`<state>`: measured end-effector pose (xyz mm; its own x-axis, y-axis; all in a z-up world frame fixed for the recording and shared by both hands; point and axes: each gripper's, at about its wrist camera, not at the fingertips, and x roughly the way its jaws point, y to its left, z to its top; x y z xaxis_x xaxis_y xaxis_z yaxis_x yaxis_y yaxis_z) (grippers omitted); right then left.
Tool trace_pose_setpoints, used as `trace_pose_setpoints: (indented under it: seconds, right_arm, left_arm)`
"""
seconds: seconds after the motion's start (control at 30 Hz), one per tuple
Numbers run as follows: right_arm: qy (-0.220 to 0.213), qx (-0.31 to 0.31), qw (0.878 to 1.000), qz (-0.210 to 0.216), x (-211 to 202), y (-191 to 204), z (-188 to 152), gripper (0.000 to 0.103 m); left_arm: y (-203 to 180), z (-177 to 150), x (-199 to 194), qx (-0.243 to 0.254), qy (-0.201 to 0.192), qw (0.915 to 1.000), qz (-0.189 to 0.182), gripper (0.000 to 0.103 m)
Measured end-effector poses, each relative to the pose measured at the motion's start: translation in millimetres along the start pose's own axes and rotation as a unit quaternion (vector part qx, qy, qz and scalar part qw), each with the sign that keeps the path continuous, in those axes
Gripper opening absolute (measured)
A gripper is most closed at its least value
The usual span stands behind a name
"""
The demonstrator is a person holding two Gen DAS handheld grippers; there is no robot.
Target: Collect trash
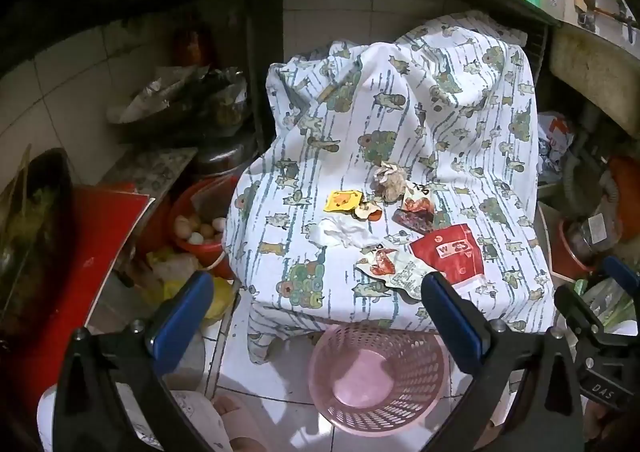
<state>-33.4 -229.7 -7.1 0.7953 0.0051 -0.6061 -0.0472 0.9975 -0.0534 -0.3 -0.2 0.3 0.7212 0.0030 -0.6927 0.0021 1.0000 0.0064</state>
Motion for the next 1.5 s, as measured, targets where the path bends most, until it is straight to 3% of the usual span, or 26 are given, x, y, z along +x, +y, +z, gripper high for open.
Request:
trace_pose_setpoints:
  seconds: [1.5]
  right_arm:
    - [-0.010, 0.000, 1.000, -0.001, 0, 2, -2, 0.103]
  left_arm:
    - [2, 1, 6, -0.013, 0.002, 0.9998, 0.017, 0.103]
